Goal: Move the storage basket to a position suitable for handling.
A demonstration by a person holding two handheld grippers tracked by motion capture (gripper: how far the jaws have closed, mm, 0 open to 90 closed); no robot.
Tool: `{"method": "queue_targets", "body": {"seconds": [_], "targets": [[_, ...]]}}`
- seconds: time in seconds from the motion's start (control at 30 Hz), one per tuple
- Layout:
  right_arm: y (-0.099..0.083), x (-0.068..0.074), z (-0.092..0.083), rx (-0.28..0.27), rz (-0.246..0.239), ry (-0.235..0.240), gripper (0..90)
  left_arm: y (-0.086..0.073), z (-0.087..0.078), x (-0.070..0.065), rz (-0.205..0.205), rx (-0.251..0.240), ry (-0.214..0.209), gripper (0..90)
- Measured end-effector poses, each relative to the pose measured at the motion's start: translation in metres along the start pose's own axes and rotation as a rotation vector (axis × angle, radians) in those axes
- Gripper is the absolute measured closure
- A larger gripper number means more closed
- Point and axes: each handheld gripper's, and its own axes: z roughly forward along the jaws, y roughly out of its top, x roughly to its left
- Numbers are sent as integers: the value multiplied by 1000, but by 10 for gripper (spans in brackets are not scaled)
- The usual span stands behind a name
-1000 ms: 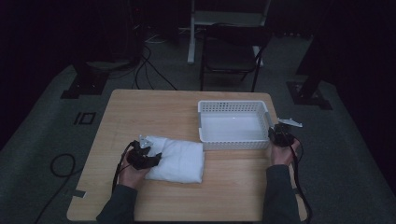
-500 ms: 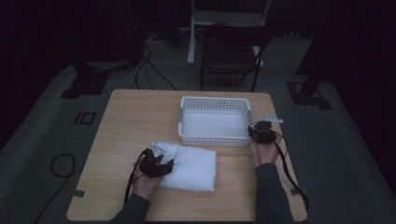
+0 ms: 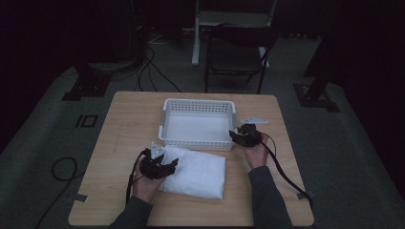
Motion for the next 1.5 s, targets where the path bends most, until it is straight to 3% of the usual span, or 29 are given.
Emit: {"method": "queue_targets", "body": {"seconds": [0.2, 0.3, 0.43, 0.6, 0.73, 0.9, 1.0, 1.1, 1.23, 1.3, 1.5], "targets": [[-3, 10, -23, -36, -46, 2, 474, -4, -8, 29, -82, -4, 42, 380], [-12, 21, -34, -39, -72, 35, 445, -6, -7, 35, -93, 4, 41, 380], [-27, 41, -46, -29, -117, 94, 422, -9, -5, 34, -111, 23, 15, 384], [-46, 61, -62, -20, -195, 141, 411, -5, -13, 28, -104, -16, -7, 386], [-64, 72, -73, -20, -186, 221, 414, -8, -11, 21, -62, -3, -19, 390], [-90, 85, -74, 21, -210, 285, 415, -19, 7, 22, -77, 57, -45, 415], [-100, 91, -67, 63, -239, 270, 421, -22, 9, 22, -88, 60, -59, 437], [-103, 91, -57, 109, -204, 263, 427, -23, 9, 22, -97, 70, -68, 437], [-102, 89, -54, 106, -217, 222, 427, -26, 9, 21, -115, 69, -78, 436], [-100, 85, -52, 102, -233, 178, 431, -25, 9, 17, -104, 70, -68, 433], [-96, 75, -49, 102, -224, 134, 437, -26, 11, 11, -93, 53, -69, 425]]}}
